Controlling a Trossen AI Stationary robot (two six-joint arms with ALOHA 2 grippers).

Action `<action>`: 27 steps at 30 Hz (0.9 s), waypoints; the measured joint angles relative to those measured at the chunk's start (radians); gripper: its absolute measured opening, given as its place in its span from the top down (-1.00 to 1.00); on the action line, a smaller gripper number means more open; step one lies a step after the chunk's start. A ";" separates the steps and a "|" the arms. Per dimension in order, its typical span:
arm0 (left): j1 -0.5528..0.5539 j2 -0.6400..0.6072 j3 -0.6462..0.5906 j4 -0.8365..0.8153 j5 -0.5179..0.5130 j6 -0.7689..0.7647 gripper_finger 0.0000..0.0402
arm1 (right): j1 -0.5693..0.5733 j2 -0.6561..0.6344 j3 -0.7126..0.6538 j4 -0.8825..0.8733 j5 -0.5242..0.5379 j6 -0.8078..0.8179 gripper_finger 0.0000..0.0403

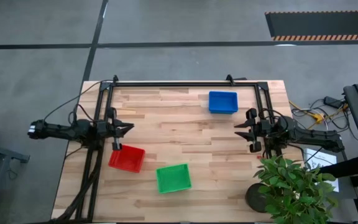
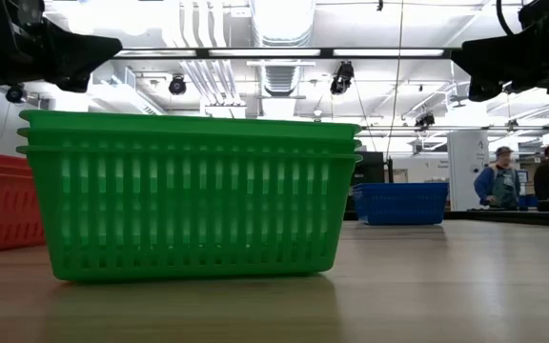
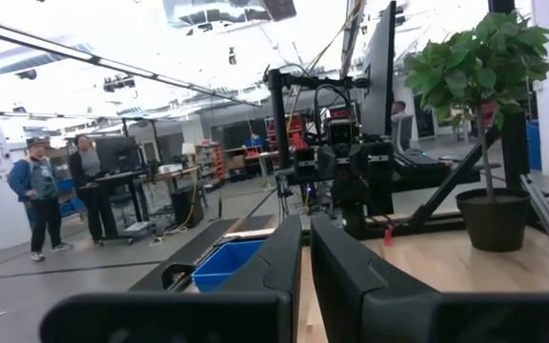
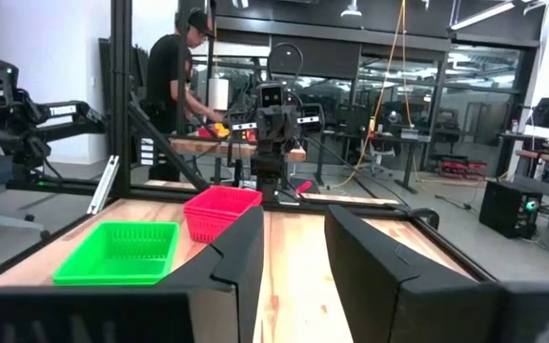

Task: Stack baskets by color
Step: Return to Home Position

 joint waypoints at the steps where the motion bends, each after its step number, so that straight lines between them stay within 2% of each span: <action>1: 0.000 0.003 0.000 0.000 0.000 0.000 0.95 | 0.000 0.000 0.000 0.000 0.000 0.001 0.46; 10: 0.000 0.031 -0.001 0.000 0.000 -0.001 0.95 | 0.000 0.000 -0.001 0.000 0.000 0.000 0.43; 27: 0.000 0.095 -0.002 0.000 0.000 -0.001 0.95 | 0.000 0.000 -0.001 0.000 0.000 -0.002 0.52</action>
